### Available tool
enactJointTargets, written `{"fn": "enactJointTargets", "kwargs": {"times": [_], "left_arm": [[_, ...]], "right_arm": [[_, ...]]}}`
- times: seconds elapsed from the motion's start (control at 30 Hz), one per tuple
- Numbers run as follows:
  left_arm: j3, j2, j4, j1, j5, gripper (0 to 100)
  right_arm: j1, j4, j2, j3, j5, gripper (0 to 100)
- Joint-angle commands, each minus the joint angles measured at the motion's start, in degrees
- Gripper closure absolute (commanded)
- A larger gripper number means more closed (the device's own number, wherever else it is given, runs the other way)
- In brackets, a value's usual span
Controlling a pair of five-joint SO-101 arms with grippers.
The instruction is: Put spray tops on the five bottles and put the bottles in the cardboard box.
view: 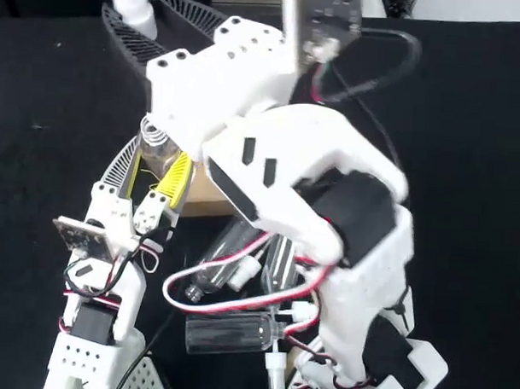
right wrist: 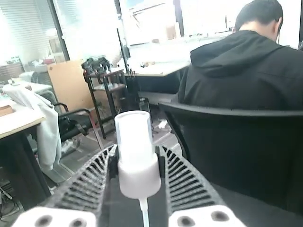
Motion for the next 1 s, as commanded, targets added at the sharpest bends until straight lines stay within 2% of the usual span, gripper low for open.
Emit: {"fn": "enactJointTargets", "kwargs": {"times": [0.0, 0.43, 0.63, 0.77, 0.97], "left_arm": [[1.19, -0.53, 1.41, -0.22, 0.53, 97], [1.19, -0.53, 1.23, -0.48, 0.53, 97], [1.19, -0.53, 1.23, -0.66, 0.53, 97], [1.19, -0.53, 1.23, -0.66, 0.53, 97], [1.19, -0.53, 1.23, -0.66, 0.53, 97]], "right_arm": [[1.14, -3.96, -0.13, 4.35, -0.53, 98.8], [2.9, -6.51, -0.31, 9.36, -0.09, 98.8], [2.55, -2.2, -1.8, 13.05, 0.88, 98.8], [2.2, -4.13, -8.4, 22.46, 5.63, 98.8], [1.85, -17.32, -20.7, 45.49, 5.98, 98.6]]}}
